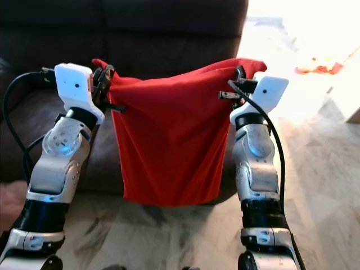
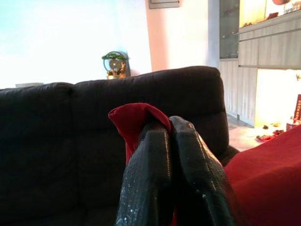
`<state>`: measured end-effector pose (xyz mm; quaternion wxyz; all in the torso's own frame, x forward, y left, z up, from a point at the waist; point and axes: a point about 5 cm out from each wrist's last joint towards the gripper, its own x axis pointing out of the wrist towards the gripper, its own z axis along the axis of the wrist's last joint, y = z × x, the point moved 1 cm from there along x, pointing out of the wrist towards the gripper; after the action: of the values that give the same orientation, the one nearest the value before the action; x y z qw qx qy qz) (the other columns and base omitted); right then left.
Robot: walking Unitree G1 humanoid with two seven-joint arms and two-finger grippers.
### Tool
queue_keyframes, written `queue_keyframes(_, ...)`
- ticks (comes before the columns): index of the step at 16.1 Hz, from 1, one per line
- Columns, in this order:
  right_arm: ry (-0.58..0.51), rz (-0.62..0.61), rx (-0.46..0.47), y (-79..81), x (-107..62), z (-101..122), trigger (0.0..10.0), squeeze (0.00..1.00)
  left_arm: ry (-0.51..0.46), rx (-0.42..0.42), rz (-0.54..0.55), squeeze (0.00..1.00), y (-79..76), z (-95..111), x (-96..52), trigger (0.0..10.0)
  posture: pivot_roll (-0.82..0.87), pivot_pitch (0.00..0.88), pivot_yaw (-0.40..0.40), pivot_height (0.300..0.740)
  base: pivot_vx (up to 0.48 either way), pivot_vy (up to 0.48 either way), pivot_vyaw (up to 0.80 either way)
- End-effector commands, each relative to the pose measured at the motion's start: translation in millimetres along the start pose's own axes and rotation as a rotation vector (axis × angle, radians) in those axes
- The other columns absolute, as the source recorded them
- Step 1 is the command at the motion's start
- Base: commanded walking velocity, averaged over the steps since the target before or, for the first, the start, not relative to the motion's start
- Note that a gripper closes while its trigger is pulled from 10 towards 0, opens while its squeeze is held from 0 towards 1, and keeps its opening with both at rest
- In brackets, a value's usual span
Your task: Move the pillow to the sofa from floor
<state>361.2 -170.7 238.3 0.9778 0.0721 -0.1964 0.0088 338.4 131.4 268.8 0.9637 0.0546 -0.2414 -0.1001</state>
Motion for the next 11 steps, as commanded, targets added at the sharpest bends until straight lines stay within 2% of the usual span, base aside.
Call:
queue_keyframes(1, -0.1, 0.014, -0.02, 2.8, 5.3, 21.2, 10.0, 0.0, -0.071, 0.02, 0.002, 0.0, 1.9, 14.3, 2.2, 10.0, 0.07, 0.084, -0.035, 0.74, 0.274, 0.0, 0.0)
queue_keyframes(11, -0.095, 0.013, -0.005, 3.0, 6.3, 20.4, 10.0, 0.0, -0.09, 0.027, 0.005, 0.0, 2.0, 22.3, 4.4, 10.0, 0.07, 0.1, -0.039, 0.74, 0.278, 0.0, 0.0)
